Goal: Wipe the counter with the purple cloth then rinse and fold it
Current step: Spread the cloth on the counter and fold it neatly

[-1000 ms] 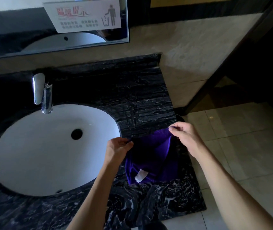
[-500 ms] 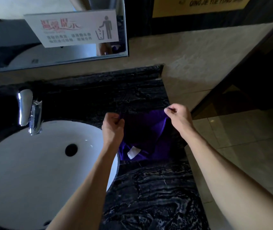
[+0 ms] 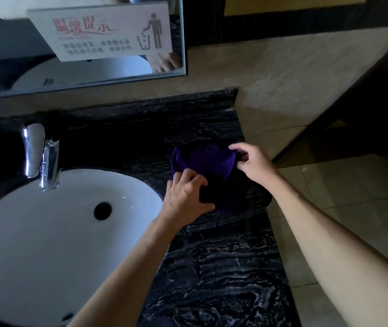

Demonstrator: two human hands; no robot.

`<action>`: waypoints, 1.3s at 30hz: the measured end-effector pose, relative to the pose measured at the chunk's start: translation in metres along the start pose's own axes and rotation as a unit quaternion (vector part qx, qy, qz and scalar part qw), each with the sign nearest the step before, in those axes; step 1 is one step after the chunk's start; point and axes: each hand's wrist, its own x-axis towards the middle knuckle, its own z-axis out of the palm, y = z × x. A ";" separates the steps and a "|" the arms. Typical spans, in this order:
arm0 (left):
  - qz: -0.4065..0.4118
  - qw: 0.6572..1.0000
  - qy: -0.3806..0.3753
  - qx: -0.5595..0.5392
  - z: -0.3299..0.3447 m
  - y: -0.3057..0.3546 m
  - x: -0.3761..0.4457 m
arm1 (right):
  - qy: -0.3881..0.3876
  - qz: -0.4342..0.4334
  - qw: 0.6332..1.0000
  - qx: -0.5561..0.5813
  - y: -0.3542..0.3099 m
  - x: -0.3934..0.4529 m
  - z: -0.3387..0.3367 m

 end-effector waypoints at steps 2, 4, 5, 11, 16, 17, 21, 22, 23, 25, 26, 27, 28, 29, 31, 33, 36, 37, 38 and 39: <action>0.011 0.999 -0.021 0.031 0.004 -0.001 -0.007 | 0.012 -0.010 0.998 -0.060 -0.002 0.001 0.001; 0.031 0.999 -0.022 0.035 0.004 -0.007 -0.010 | 0.039 -0.010 0.997 -0.070 -0.006 -0.001 0.002; 0.040 0.998 -0.020 0.035 0.002 -0.008 -0.012 | 0.048 -0.008 0.998 -0.042 -0.008 -0.004 0.002; 0.001 0.979 0.137 -0.152 -0.007 -0.015 -0.032 | 0.056 0.004 0.991 0.120 -0.009 -0.043 -0.014; -0.023 0.955 0.188 -0.228 -0.026 0.003 -0.092 | 0.038 -0.053 0.979 0.195 -0.009 -0.107 -0.032; -0.017 0.956 0.188 -0.226 -0.025 0.006 -0.107 | 0.034 -0.064 0.977 0.201 -0.009 -0.124 -0.034; 0.050 0.969 0.170 -0.175 -0.004 0.007 -0.162 | 0.003 -0.068 0.978 0.199 0.009 -0.191 -0.029; 0.059 0.972 0.162 -0.161 0.006 0.005 -0.176 | -0.009 -0.063 0.980 0.191 0.019 -0.204 -0.025; 0.059 0.975 0.153 -0.151 0.017 0.002 -0.189 | -0.020 -0.058 0.982 0.181 0.030 -0.217 -0.021; 0.038 0.981 0.131 -0.140 0.036 0.000 -0.212 | -0.038 -0.053 0.985 0.157 0.052 -0.240 -0.012; 0.023 0.982 0.124 -0.138 0.044 0.001 -0.222 | -0.045 -0.054 0.987 0.143 0.062 -0.251 -0.007; 0.011 0.983 0.120 -0.137 0.052 0.001 -0.231 | -0.053 -0.053 0.989 0.131 0.070 -0.262 -0.002; 0.002 0.984 0.118 -0.132 0.058 0.002 -0.238 | -0.058 -0.053 0.989 0.122 0.079 -0.272 0.002; -0.006 0.985 0.118 -0.128 0.063 0.002 -0.244 | -0.060 -0.052 0.990 0.112 0.086 -0.281 0.007; -0.018 0.985 0.121 -0.121 0.071 0.002 -0.253 | -0.053 -0.061 0.994 0.074 0.098 -0.297 0.018; -0.021 0.986 0.122 -0.108 0.078 0.003 -0.260 | -0.046 -0.076 0.996 0.021 0.107 -0.307 0.028; -0.050 0.983 0.137 -0.115 0.080 0.011 -0.267 | -0.039 -0.079 0.995 -0.037 0.106 -0.314 0.035; -0.083 0.974 0.151 -0.144 0.078 0.014 -0.269 | -0.016 -0.085 0.995 -0.048 0.104 -0.314 0.036; -0.133 0.960 0.170 -0.176 0.074 0.019 -0.270 | 0.019 -0.089 0.994 -0.057 0.102 -0.314 0.038; -0.188 0.942 0.189 -0.202 0.071 0.023 -0.270 | 0.056 -0.079 0.993 -0.065 0.100 -0.313 0.039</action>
